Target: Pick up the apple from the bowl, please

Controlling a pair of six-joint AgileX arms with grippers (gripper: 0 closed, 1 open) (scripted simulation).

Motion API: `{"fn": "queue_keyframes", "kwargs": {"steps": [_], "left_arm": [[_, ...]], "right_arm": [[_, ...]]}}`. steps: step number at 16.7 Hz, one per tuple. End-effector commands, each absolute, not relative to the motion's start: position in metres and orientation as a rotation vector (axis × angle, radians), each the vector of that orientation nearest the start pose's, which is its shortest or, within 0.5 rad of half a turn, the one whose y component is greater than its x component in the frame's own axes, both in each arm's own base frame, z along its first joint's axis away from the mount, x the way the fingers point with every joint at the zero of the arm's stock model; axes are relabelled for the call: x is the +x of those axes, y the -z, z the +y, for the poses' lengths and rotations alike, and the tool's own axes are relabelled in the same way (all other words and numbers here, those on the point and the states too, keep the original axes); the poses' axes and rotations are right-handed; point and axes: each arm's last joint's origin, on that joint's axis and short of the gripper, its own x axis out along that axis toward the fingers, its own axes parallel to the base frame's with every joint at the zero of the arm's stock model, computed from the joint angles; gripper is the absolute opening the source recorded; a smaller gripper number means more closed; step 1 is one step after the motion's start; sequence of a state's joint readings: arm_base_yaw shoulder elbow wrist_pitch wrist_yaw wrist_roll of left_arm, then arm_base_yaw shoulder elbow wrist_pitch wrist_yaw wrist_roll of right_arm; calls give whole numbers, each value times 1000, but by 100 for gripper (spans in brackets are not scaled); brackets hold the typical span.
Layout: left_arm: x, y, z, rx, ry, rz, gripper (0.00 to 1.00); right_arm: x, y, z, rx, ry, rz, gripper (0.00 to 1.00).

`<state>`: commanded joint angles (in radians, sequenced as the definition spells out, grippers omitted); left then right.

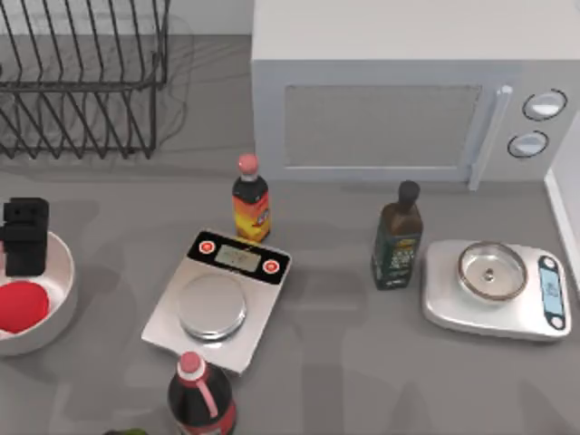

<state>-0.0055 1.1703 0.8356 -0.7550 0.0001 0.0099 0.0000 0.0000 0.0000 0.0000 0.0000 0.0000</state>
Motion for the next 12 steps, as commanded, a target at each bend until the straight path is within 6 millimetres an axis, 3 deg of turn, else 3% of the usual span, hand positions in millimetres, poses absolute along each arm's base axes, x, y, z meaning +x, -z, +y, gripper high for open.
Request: {"fn": "queue_keyframes", "kwargs": {"steps": [3,6,12], "left_arm": [[260,-219,0,13,12,1330,100],[287,-206,0,15,15,1493,100],[300,-199,0,16,16,1571,100]], "right_arm": [[106,-160,-1,0,0,0,100],[106,-160,-1,0,0,0,100],[106,-160,-1,0,0,0,100]]}}
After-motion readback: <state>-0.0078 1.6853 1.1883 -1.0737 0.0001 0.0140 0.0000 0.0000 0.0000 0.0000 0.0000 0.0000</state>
